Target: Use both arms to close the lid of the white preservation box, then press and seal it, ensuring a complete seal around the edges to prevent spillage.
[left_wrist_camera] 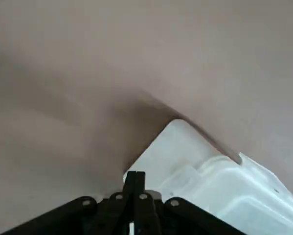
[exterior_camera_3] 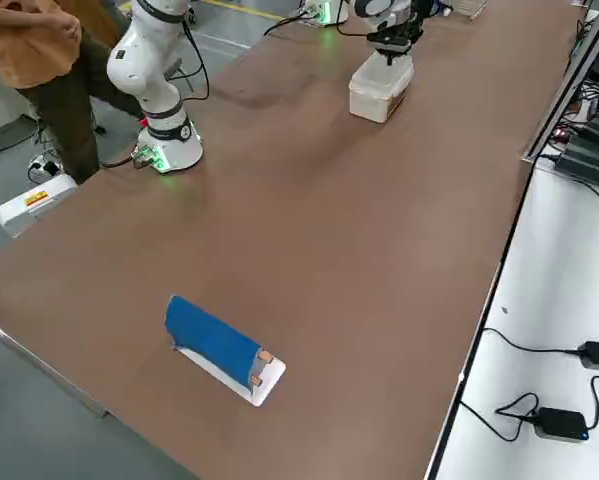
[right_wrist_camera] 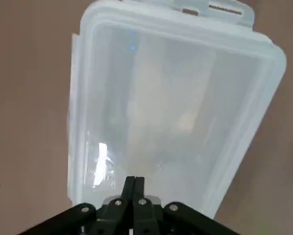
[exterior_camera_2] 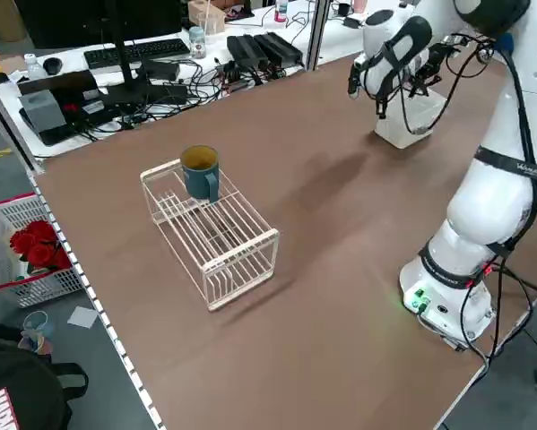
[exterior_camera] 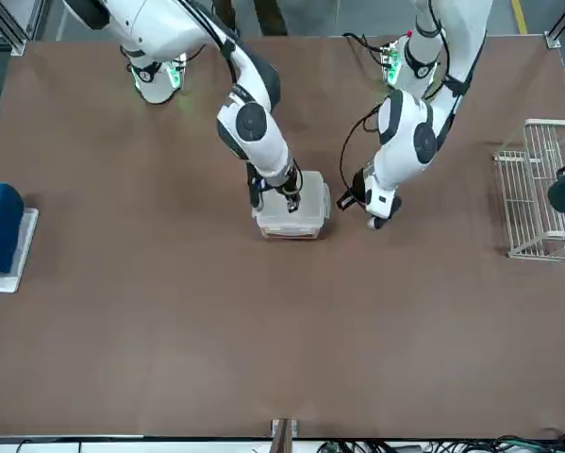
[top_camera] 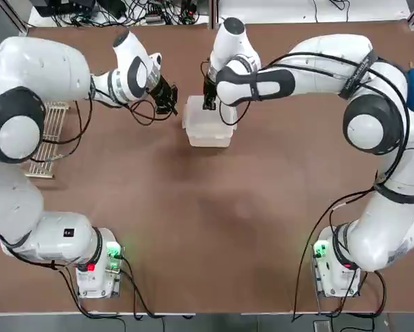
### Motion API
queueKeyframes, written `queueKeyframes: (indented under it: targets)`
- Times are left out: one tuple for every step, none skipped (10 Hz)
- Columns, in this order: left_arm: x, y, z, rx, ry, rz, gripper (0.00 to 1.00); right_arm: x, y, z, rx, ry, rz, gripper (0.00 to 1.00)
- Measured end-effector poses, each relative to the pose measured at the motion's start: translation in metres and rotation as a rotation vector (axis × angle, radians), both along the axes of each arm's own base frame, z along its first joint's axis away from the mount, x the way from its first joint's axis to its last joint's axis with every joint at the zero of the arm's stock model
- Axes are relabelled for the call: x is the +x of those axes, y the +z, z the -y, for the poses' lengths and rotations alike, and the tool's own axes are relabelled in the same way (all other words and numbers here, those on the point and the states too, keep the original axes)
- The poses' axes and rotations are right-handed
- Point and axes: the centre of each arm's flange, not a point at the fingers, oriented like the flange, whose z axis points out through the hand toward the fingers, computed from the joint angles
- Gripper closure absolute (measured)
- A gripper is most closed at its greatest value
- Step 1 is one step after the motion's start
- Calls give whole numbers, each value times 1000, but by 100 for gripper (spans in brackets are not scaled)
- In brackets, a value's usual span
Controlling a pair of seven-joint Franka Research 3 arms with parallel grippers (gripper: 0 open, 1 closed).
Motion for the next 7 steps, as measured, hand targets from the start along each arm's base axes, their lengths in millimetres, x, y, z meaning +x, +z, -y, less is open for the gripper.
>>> queueKeyframes:
  targets:
    - [0,-4,1,-1,2,-3,99,-1,-1,-1,3,1,1,99]
    - [-1,-5,1,-1,1,-3,99,-2,-1,-2,4,3,2,99]
    - [0,-5,1,-1,1,-2,99,-3,-2,-4,6,4,3,99]
    - [0,-4,2,-2,2,-1,99,-3,-2,-5,11,5,6,99]
    - [1,-4,2,-2,7,-1,99,-4,-3,-6,16,5,8,99]
    - [1,-2,4,-4,15,-2,99,-4,-3,-7,17,5,9,99]
    - [-1,1,10,-9,18,-4,99,-4,-3,-7,17,5,9,99]
